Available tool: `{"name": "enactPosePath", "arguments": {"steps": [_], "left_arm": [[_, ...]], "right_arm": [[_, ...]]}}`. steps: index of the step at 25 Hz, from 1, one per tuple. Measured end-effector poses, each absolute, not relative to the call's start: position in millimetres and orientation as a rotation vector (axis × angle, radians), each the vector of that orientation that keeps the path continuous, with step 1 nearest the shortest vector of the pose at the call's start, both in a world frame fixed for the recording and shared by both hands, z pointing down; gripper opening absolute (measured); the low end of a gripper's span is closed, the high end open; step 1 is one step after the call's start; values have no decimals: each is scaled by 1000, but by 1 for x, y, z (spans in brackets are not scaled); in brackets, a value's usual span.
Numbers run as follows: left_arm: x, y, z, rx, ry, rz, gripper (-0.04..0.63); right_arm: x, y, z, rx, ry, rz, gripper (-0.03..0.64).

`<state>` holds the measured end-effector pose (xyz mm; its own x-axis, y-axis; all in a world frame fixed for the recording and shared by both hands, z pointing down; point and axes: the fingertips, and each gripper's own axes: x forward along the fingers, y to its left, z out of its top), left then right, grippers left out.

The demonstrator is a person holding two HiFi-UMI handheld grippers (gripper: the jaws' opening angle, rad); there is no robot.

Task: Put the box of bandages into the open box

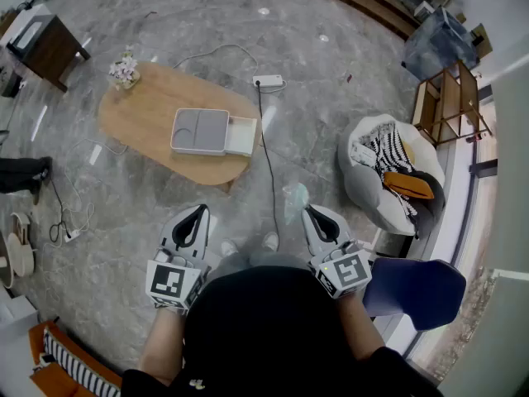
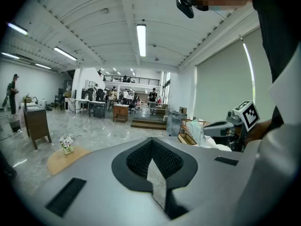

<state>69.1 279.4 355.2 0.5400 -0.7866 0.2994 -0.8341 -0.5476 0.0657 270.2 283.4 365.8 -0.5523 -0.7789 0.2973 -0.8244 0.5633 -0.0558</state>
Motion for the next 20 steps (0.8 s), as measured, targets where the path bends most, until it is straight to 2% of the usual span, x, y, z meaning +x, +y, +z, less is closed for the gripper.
{"name": "enactPosePath", "arguments": {"steps": [13, 20], "left_arm": [[136, 282, 355, 2527, -1449, 414, 14], [136, 264, 368, 2483, -1458, 433, 14]], "right_arm": [[336, 270, 367, 1280, -2661, 319, 5], [342, 245, 379, 1274, -2647, 356, 5]]}}
